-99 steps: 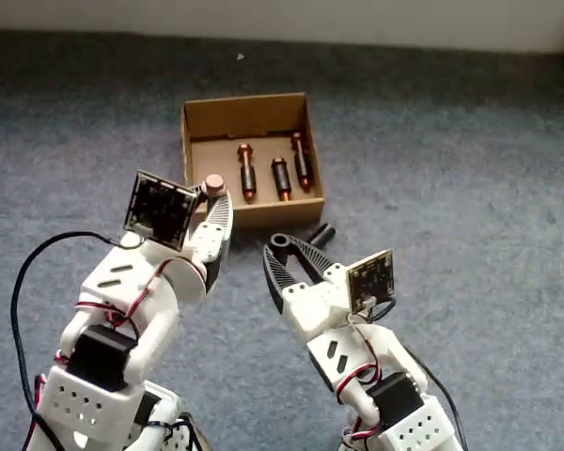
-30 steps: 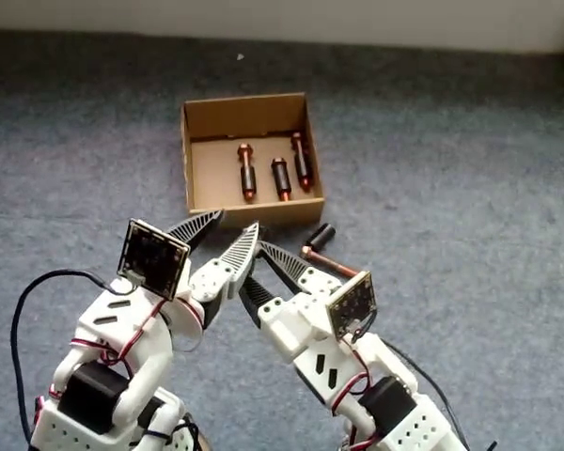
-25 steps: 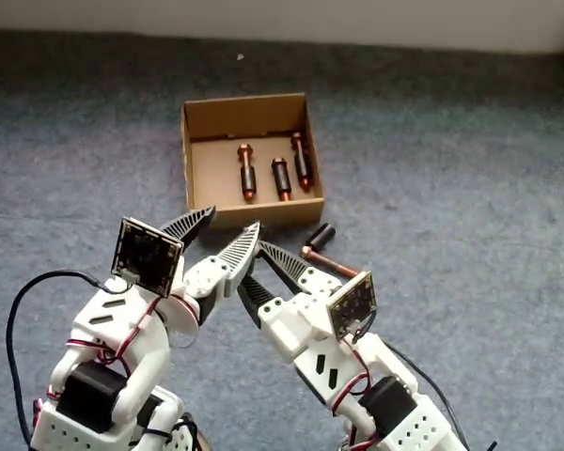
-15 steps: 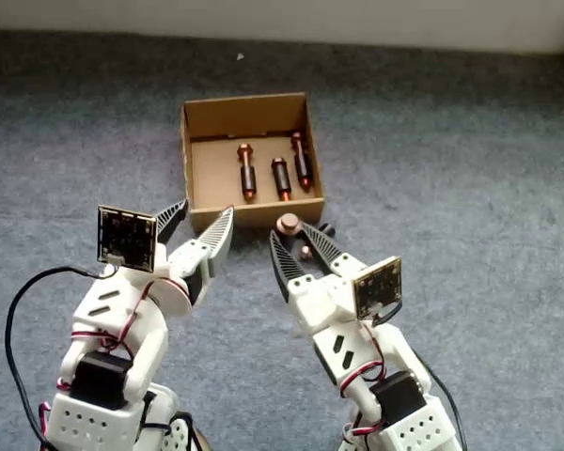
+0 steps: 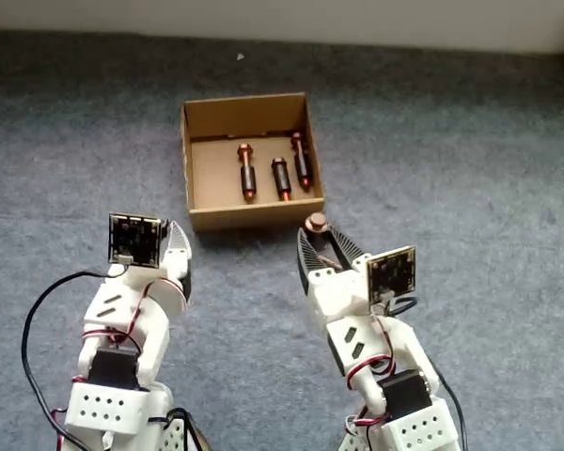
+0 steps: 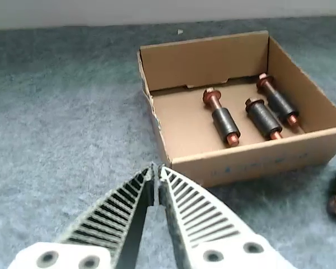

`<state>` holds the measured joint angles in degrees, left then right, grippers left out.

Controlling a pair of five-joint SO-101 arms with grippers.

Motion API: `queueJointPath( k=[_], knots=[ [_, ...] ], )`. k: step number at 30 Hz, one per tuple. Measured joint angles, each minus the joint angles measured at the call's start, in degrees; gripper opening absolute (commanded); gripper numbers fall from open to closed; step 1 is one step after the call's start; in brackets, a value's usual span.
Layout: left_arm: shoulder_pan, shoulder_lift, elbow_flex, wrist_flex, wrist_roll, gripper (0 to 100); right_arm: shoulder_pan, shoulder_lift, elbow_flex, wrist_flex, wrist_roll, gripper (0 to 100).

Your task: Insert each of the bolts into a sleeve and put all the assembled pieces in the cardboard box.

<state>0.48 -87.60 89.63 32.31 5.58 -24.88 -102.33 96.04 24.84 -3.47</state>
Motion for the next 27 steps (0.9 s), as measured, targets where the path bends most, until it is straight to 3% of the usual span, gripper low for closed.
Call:
queueJointPath(
  k=[6,10,15,27],
  knots=[
    [0.1,0.0,2.7,-0.6,-4.5,4,0.3,0.9,-1.1,0.0,-0.2,0.4],
    [0.1,0.0,4.7,-4.0,-5.5,4,0.4,9.0,-6.2,0.0,-0.4,0.4],
    [0.1,0.0,5.3,-6.6,-5.8,4,0.4,27.2,-17.7,-1.2,-0.5,0.4],
    [0.1,0.0,5.3,-6.7,-5.8,4,0.4,70.7,-40.5,-17.8,-0.5,0.4]
  ],
)
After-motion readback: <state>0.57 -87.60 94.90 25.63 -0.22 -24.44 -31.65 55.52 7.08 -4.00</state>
